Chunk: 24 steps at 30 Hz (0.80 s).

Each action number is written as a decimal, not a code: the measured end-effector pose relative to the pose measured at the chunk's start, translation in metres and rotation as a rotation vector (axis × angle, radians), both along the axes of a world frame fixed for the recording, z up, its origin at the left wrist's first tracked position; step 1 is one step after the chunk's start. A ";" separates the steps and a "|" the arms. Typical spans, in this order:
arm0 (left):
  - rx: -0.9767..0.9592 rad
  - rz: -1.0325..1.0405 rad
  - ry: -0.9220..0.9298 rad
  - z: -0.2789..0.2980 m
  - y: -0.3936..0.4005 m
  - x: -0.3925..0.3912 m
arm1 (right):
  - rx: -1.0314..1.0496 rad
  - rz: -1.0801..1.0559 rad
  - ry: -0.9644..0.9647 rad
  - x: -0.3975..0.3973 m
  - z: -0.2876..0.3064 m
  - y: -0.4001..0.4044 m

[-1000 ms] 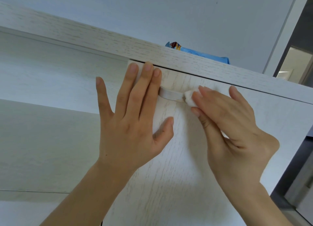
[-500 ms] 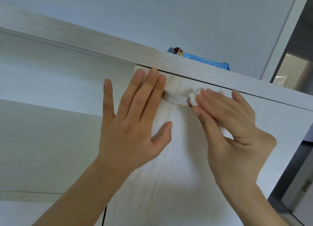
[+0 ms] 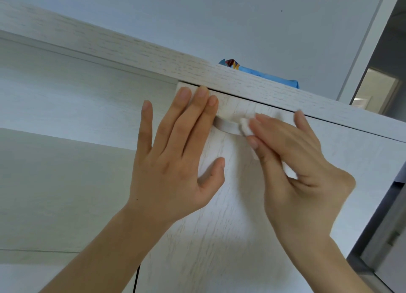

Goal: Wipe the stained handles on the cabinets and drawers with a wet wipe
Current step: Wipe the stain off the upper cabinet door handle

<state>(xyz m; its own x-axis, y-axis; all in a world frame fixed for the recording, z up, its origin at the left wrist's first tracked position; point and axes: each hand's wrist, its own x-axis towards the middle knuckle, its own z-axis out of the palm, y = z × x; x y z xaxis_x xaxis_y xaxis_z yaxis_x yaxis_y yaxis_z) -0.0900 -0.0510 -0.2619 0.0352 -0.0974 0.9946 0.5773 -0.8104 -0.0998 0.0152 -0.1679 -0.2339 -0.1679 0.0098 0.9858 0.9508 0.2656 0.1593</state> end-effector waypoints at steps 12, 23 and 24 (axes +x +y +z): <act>0.020 -0.006 0.055 -0.001 0.006 -0.007 | -0.012 0.016 0.041 -0.003 0.000 0.002; 0.017 -0.067 0.029 -0.003 0.008 -0.006 | -0.012 0.059 0.056 -0.004 -0.001 0.001; 0.010 -0.078 0.033 -0.003 0.008 -0.006 | 0.001 0.103 0.109 -0.002 -0.002 -0.003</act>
